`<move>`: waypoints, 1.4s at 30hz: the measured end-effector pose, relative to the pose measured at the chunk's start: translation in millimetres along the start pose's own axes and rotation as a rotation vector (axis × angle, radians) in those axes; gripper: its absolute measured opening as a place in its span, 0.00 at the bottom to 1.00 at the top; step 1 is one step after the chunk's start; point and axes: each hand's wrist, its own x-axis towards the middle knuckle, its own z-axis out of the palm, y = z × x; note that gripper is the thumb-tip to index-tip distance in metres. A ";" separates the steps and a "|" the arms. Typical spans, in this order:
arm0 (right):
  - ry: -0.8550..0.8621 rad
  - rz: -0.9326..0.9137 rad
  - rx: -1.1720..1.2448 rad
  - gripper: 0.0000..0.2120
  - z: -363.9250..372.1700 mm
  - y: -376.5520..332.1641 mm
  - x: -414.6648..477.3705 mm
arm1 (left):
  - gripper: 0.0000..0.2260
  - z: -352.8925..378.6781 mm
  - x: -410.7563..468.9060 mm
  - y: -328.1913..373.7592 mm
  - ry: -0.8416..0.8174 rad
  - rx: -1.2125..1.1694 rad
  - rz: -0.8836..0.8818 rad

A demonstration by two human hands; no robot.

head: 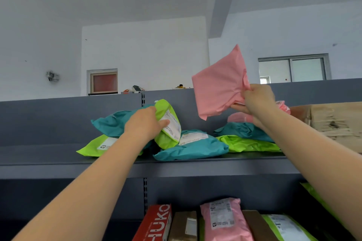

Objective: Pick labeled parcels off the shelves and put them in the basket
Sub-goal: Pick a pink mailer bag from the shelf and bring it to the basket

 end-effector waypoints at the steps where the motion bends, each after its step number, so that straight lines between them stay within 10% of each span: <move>1: -0.008 -0.040 -0.008 0.16 0.7 1.4 -1.4 | 0.25 -0.3 -1.9 0.2 0.002 -0.003 -0.001; 6: 0.092 -0.339 -0.235 0.15 9.3 4.4 -1.0 | 0.29 -16.2 -12.1 5.6 0.233 -0.006 0.049; 8: 0.151 -0.588 -0.471 0.15 14.6 3.9 -11.1 | 0.27 -28.3 -16.6 13.6 0.287 -0.341 0.047; 11: 0.047 -0.921 -0.693 0.20 25.2 10.5 -30.1 | 0.29 -46.4 -27.4 33.7 -0.174 -1.250 -0.164; 14: -0.227 -1.075 -0.926 0.22 30.5 32.5 -28.0 | 0.22 -50.1 -32.6 35.4 -0.367 -1.624 -0.273; 17: -0.283 -1.092 -0.993 0.22 24.8 42.3 -27.4 | 0.08 -46.3 -38.2 29.2 -0.317 -1.592 -0.233; 28: -0.371 -0.735 -0.841 0.23 10.7 27.9 -42.2 | 0.18 -29.6 -27.9 14.7 0.084 -1.329 -0.134; 34: -0.792 -0.539 -1.286 0.26 2.4 25.3 -54.3 | 0.21 -25.9 -22.6 9.8 0.242 -1.290 -0.203; 42: -0.568 -0.660 -1.386 0.10 11.4 32.8 -44.0 | 0.15 -20.4 -34.9 14.5 0.277 -1.047 -0.135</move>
